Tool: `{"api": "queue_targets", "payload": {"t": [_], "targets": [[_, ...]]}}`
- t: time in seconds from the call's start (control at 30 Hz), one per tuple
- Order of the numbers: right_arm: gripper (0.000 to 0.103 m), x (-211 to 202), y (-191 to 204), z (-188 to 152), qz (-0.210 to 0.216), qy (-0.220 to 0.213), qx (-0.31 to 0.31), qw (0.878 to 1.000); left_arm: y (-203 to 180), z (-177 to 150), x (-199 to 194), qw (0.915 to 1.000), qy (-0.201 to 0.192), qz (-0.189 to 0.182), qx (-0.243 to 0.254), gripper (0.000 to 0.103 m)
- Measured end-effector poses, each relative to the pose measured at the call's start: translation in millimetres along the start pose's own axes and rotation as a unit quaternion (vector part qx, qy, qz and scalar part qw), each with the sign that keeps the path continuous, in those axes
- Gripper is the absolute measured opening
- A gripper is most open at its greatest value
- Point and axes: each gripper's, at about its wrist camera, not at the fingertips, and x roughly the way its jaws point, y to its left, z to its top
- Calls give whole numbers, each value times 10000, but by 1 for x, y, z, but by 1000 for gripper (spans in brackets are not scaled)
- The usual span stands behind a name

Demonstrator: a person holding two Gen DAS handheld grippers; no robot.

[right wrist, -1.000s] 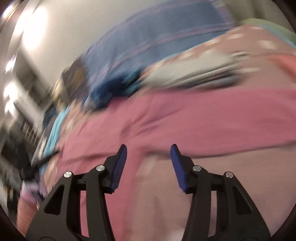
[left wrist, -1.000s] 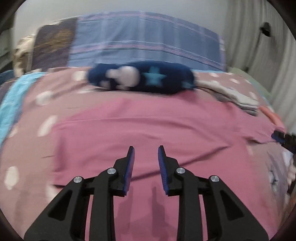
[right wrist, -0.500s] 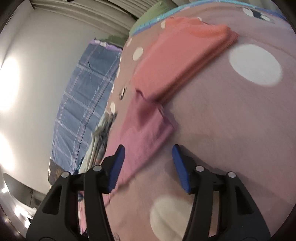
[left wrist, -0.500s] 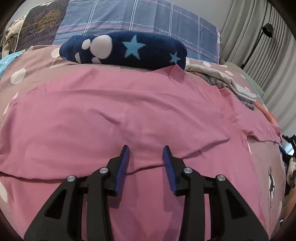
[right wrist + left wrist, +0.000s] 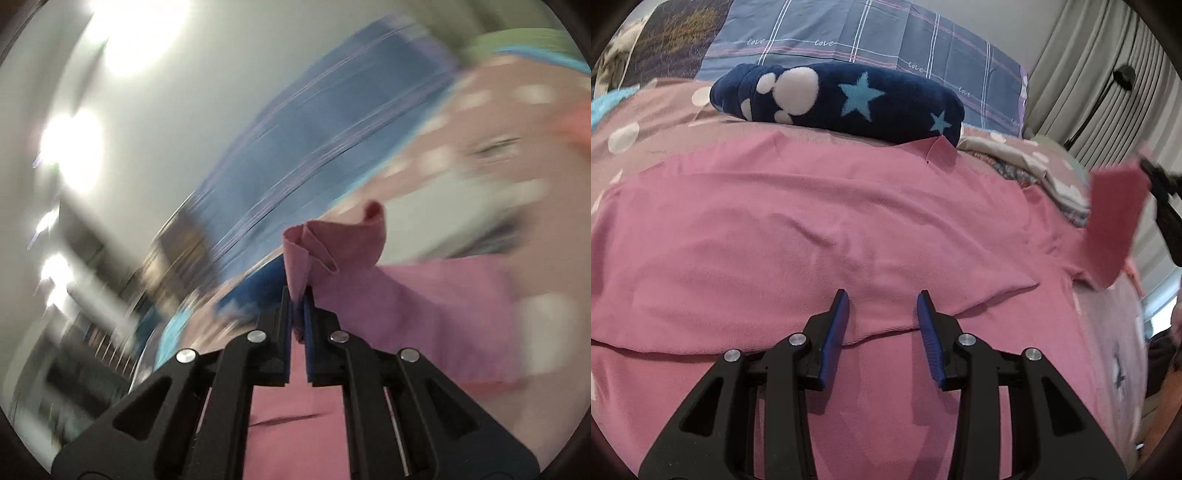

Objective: Fold small clothes

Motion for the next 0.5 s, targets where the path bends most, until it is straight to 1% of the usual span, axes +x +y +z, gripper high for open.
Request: {"api": "queue_targets", "payload": {"t": [0.03,0.07,0.13,0.17,0.2,0.23,0.3,0.37,0.4,0.43,0.5], "targets": [[5,29,24,-16,244,308,-191,9990,3,0,-1,9999,-20,-90,-79,40],[5,50,37,-27,334,538,-334,9974,10,0,-3,9993,-63,-287,-246,40],[6,94,56,-60,320,1067,-663,9916,23,-1,-7,9959,-142,-663,-595,40],[6,110,58,-77,265,1321,-776,9878,31,-1,-8,9928,-188,-876,-798,40],[6,119,56,-89,229,1489,-827,9851,36,-1,-10,9901,-226,-1021,-937,40],[6,131,51,-107,159,1757,-901,9802,39,-1,-10,9881,-251,-1120,-1026,40],[6,141,42,-126,60,2015,-990,9745,40,0,-11,9858,-277,-1254,-1085,40],[7,144,43,-139,13,2131,-1143,9703,37,1,-12,9839,-279,-1399,-1073,40],[9,144,41,-144,24,2175,-1231,9683,35,2,-13,9822,-282,-1499,-1100,41],[9,143,41,-147,52,2186,-1259,9676,35,3,-14,9803,-279,-1587,-1143,44],[10,143,46,-151,135,2142,-1339,9675,33,6,-13,9740,-230,-1822,-1329,51]]}}
